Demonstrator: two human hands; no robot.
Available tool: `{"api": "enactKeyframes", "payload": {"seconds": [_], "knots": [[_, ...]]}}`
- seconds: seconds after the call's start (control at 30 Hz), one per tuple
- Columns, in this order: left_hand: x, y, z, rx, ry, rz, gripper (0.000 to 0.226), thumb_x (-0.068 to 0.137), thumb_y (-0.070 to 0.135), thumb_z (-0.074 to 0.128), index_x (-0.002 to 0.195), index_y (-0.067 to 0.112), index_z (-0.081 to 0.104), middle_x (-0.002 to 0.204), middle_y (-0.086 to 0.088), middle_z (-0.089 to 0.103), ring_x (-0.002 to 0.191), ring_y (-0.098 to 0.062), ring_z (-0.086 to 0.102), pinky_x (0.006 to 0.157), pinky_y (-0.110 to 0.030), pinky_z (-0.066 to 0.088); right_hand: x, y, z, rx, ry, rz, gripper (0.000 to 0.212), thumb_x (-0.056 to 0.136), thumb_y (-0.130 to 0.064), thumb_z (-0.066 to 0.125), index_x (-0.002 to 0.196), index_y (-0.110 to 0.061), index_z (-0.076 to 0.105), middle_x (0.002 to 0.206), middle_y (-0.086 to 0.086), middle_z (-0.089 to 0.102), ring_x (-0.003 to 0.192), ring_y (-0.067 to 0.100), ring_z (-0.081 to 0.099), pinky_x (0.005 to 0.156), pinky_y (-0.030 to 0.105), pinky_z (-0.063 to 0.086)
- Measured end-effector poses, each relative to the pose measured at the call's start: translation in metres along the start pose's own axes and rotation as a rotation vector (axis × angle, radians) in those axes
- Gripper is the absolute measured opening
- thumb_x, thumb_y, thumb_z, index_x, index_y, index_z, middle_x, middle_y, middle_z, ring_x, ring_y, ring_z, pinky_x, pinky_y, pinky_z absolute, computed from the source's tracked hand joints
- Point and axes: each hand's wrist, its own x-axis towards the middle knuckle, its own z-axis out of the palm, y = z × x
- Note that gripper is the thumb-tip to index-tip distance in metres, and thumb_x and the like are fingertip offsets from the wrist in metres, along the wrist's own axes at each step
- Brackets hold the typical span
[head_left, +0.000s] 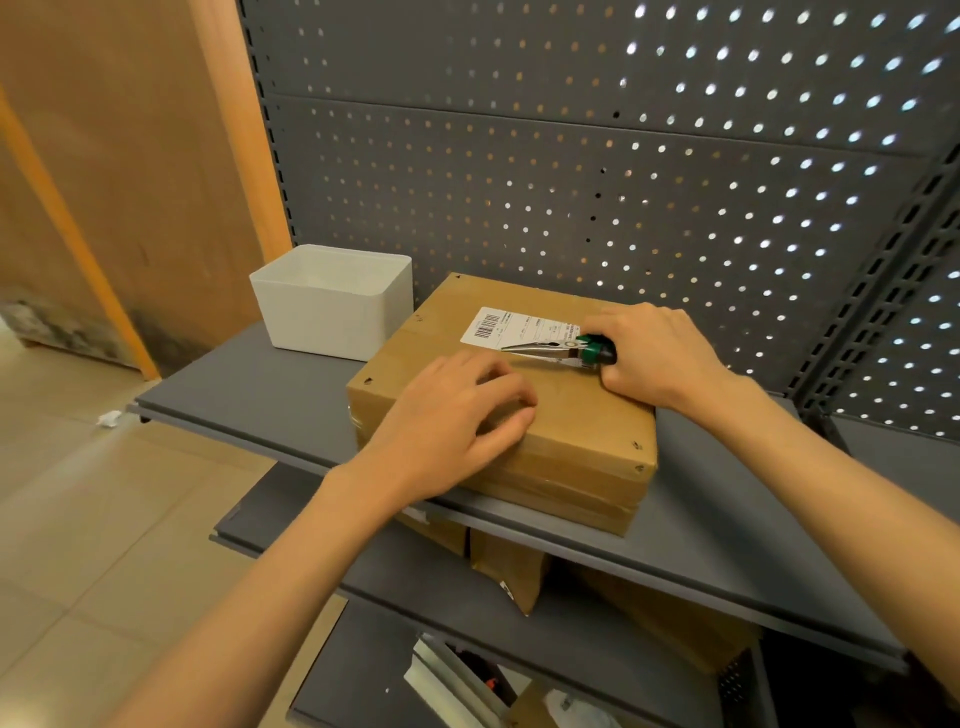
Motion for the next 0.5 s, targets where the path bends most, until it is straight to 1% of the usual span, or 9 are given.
{"api": "enactKeyframes", "payload": {"seconds": [0.07,0.13,0.2,0.27,0.33,0.4,0.5], "knots": [[0.0,-0.007,-0.006,0.012,0.011,-0.01,0.037,0.089,0.046,0.039,0.099,0.024,0.067,0.1,0.004,0.061,0.091,-0.01,0.053,0.076,-0.022,0.035,0.005,-0.007,-0.002,-0.024,-0.01,0.001,0.029,0.076,-0.016,0.054,0.102,-0.026,0.061,0.093,-0.002,0.064,0.082,0.025,0.058,0.062,0.031,0.044],[-0.001,-0.022,-0.015,0.021,0.04,-0.018,0.037,0.088,0.047,0.04,0.096,0.023,0.067,0.097,0.004,0.062,0.088,-0.01,0.054,0.074,-0.021,0.035,0.013,-0.015,-0.005,-0.041,-0.005,0.007,0.021,0.079,-0.019,0.055,0.098,-0.024,0.061,0.085,-0.006,0.058,0.078,0.022,0.056,0.061,0.031,0.045],[-0.003,-0.044,-0.026,0.035,0.076,-0.041,0.037,0.087,0.048,0.042,0.096,0.022,0.066,0.096,0.004,0.063,0.087,-0.012,0.055,0.072,-0.022,0.038,0.024,-0.025,-0.009,-0.056,0.004,0.024,0.017,0.081,-0.022,0.056,0.097,-0.023,0.061,0.084,-0.006,0.054,0.077,0.023,0.055,0.06,0.03,0.041],[-0.006,-0.071,-0.038,0.029,0.105,-0.086,0.04,0.085,0.051,0.041,0.096,0.022,0.066,0.095,0.003,0.064,0.086,-0.015,0.056,0.07,-0.029,0.045,0.038,-0.037,-0.014,-0.063,0.017,0.061,0.014,0.08,-0.016,0.055,0.093,-0.021,0.06,0.085,-0.003,0.056,0.076,0.025,0.054,0.06,0.03,0.038],[-0.011,-0.099,-0.049,0.028,0.131,-0.123,0.04,0.083,0.051,0.04,0.093,0.021,0.065,0.093,0.002,0.065,0.085,-0.018,0.057,0.07,-0.035,0.048,0.055,-0.052,-0.018,-0.072,0.014,0.098,0.013,0.078,-0.01,0.052,0.087,-0.019,0.056,0.082,-0.002,0.053,0.074,0.026,0.052,0.059,0.03,0.035],[-0.016,-0.128,-0.057,0.063,0.154,-0.134,0.039,0.082,0.049,0.04,0.089,0.02,0.065,0.089,0.002,0.066,0.082,-0.02,0.058,0.063,-0.03,0.043,0.072,-0.068,-0.017,-0.076,0.018,0.118,0.014,0.077,-0.007,0.05,0.082,-0.02,0.052,0.08,-0.002,0.052,0.072,0.026,0.051,0.059,0.03,0.032],[-0.025,-0.168,-0.065,0.105,0.147,-0.157,0.038,0.08,0.048,0.04,0.087,0.02,0.065,0.084,0.005,0.065,0.077,-0.018,0.058,0.056,-0.022,0.032,0.098,-0.092,-0.012,-0.079,0.022,0.131,0.014,0.075,-0.007,0.052,0.083,-0.018,0.053,0.081,0.001,0.055,0.071,0.029,0.052,0.059,0.031,0.035]]}}
